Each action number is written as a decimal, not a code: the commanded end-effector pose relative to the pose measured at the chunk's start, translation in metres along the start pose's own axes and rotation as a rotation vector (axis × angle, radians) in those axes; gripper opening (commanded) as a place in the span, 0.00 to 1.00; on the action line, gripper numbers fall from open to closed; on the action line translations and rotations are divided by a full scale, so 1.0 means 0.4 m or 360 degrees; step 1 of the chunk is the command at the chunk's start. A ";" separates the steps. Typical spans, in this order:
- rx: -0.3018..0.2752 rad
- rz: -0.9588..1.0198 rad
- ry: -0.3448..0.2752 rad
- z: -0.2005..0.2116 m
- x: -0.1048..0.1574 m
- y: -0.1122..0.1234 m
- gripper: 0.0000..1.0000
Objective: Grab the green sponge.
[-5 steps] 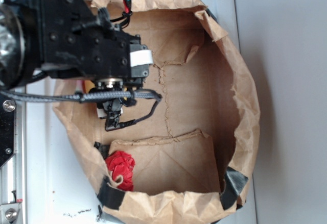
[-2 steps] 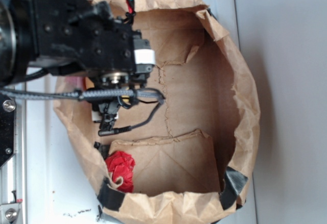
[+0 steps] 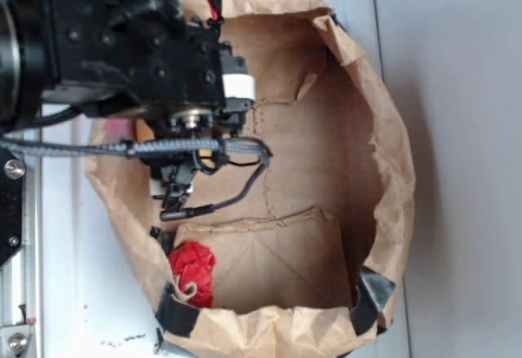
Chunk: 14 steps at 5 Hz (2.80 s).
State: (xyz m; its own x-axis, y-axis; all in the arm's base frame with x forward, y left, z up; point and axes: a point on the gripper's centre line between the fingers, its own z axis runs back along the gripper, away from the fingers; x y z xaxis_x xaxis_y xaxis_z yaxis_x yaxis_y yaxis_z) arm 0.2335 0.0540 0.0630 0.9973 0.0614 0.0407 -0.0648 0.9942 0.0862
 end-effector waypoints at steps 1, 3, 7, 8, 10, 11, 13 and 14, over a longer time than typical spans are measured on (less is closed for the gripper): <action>0.0046 0.0002 -0.0111 0.011 0.012 0.008 1.00; 0.0082 0.0002 -0.0134 -0.019 0.010 0.006 1.00; 0.0157 0.0005 -0.0168 -0.068 0.015 -0.004 1.00; 0.0166 0.0010 -0.0163 -0.069 0.019 -0.006 0.83; 0.0145 0.0084 -0.0159 -0.052 0.049 -0.013 0.00; 0.0117 0.0088 -0.0155 -0.026 0.062 -0.011 0.00; -0.0006 0.0082 -0.0145 0.099 0.036 -0.003 0.00; -0.0072 0.0075 -0.0156 0.154 0.029 0.002 0.00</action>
State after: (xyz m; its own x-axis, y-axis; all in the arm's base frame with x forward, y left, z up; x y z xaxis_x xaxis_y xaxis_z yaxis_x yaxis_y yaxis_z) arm 0.2341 0.0423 0.1061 0.9921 0.1045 0.0692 -0.1065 0.9940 0.0258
